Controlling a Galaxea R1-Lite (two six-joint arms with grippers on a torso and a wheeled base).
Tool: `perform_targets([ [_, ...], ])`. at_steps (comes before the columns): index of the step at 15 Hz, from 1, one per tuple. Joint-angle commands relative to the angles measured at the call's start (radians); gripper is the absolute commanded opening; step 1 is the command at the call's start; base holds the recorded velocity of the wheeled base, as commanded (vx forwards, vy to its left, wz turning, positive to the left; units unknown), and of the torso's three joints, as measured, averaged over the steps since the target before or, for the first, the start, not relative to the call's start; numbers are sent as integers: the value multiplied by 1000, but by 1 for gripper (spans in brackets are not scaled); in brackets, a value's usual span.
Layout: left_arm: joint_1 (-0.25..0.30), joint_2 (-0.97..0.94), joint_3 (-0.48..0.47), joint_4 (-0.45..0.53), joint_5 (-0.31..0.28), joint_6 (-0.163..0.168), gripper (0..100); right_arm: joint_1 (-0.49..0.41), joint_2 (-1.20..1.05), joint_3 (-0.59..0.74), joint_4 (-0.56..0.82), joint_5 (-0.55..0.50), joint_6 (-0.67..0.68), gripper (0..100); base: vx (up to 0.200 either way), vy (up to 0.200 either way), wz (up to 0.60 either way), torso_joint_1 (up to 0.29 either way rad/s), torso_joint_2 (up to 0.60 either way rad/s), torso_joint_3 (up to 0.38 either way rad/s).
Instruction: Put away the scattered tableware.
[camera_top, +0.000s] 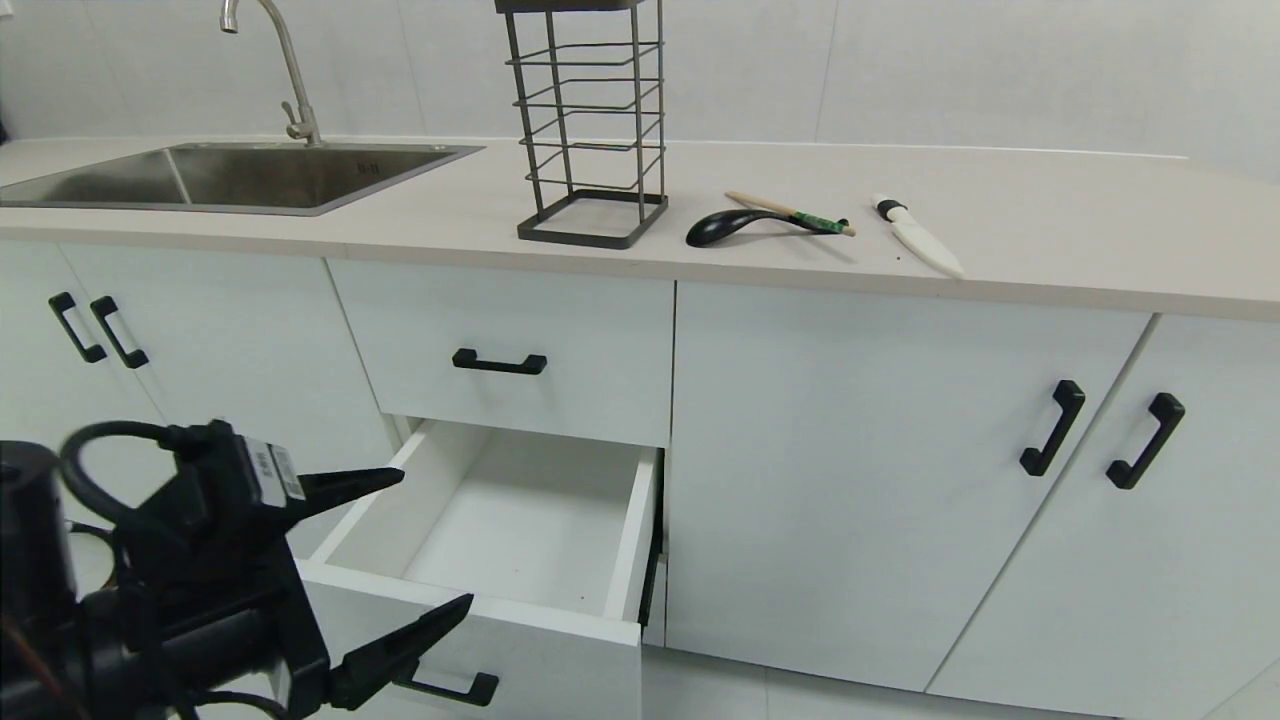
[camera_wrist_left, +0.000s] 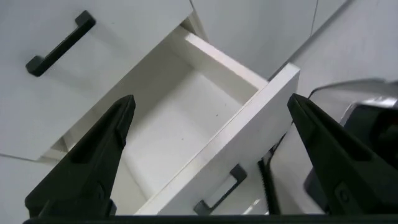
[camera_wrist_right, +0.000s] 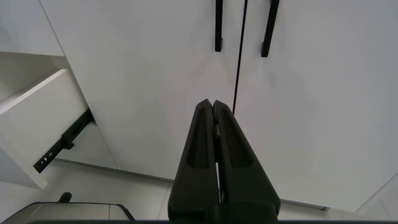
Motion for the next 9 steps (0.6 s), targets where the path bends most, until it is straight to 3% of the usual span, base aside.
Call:
perform_targets([
  [1, -3, -109, -3, -2, -25, -92, 100, -2, 0, 0, 0, 1, -1, 0, 0, 0, 0, 0, 0, 0],
  [2, 11, -141, 2, -14, -38, -208, 100, 0, 2, 0, 0, 1, -1, 0, 0, 0, 0, 0, 0, 0],
  [3, 23, -175, 17, -20, -38, -265, 100, 0, 2, 0, 0, 1, 1, 0, 0, 0, 0, 0, 0, 0],
  [4, 36, -212, 42, -25, -36, -276, 100, -2, 2, 0, 0, 1, -1, 0, 0, 0, 0, 0, 0, 0],
  [6, 53, -276, 91, -26, -33, -262, 100, 0, 2, 0, 0, 1, -1, 0, 0, 0, 0, 0, 0, 0],
  [7, 56, -364, 138, -23, -32, -205, 100, -2, 0, 0, 0, 1, -1, 0, 0, 0, 0, 0, 0, 0],
  [9, 89, -500, 187, -17, -29, -124, 100, 0, 0, 0, 0, 1, -1, 0, 0, 0, 0, 0, 0, 0],
])
